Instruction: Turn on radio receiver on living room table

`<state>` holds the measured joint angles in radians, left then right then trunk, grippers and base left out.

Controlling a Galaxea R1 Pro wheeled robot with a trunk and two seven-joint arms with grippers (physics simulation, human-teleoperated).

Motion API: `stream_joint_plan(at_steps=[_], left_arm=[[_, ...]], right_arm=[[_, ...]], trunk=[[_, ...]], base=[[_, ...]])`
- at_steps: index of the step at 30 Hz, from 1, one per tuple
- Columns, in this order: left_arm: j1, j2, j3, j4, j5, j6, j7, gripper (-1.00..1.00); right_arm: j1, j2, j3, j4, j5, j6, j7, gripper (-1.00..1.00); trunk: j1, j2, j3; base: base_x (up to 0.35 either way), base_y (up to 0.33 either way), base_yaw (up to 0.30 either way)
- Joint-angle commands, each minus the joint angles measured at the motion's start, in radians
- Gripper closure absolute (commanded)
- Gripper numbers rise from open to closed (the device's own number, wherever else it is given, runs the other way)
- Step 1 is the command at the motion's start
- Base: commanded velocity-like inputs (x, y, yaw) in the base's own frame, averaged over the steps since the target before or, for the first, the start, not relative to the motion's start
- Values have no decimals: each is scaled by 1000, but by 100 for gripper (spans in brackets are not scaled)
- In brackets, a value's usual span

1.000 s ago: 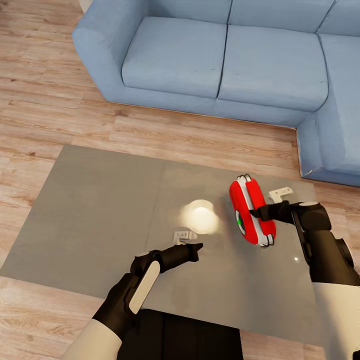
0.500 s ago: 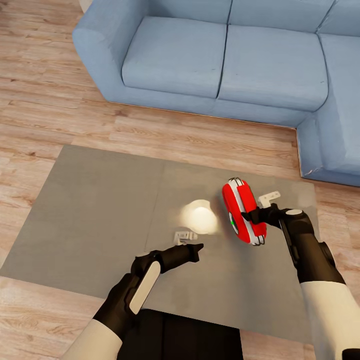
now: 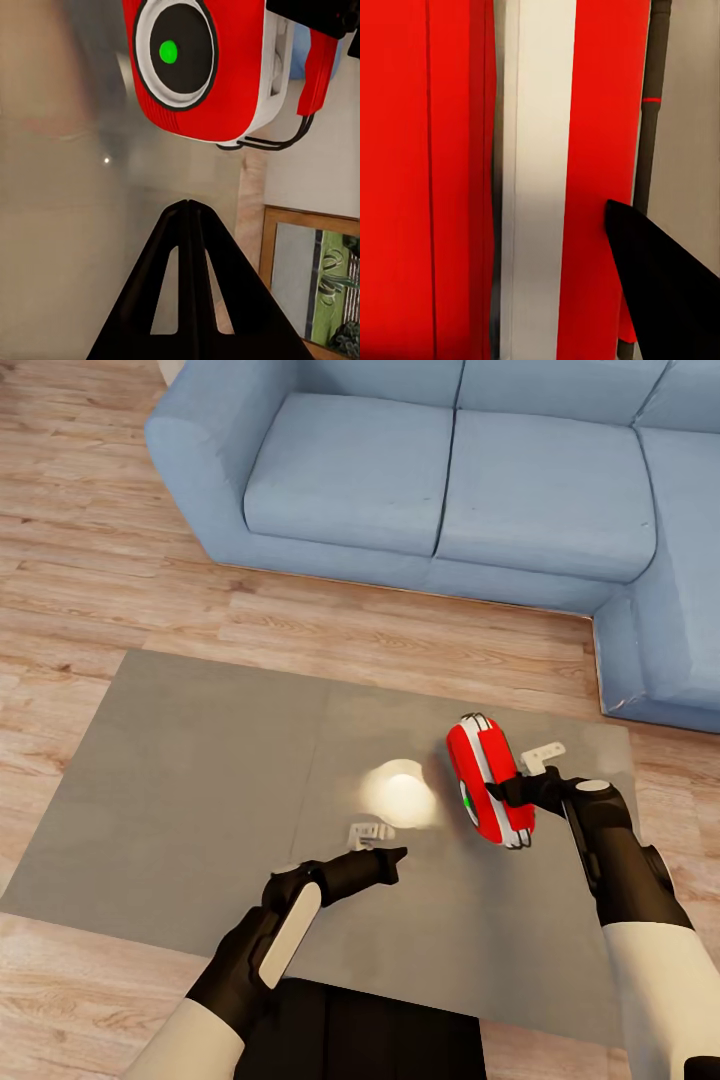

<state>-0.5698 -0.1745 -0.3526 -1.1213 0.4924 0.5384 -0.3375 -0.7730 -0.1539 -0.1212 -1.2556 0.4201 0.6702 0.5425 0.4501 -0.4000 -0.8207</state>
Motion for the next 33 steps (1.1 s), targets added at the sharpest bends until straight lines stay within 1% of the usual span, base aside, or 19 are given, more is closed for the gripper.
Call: stream_joint_plan(at_steps=[1,9,15,20,33], left_arm=[[0,0,0,0,0,0,0,100],[0,0,0,0,0,-1,0,100],[0,0,0,0,0,-2,0,100],[0,0,0,0,0,-1,0,100],[0,0,0,0,0,-2,0,100]], right_arm=[[0,0,0,0,-2,0,0,100],[0,-1,1,1,-3,7,12,100],[0,-1,2,0,-4,12,64,100],[0,-1,0,0,-3,12,82,100],[0,-1,0,0,-4,12,94,100]], trunk=[[0,0,0],[0,0,0],[0,0,0],[0,0,0],[0,0,0]], base=[[0,0,0],[0,0,0],[0,0,0],[0,0,0],[0,0,0]])
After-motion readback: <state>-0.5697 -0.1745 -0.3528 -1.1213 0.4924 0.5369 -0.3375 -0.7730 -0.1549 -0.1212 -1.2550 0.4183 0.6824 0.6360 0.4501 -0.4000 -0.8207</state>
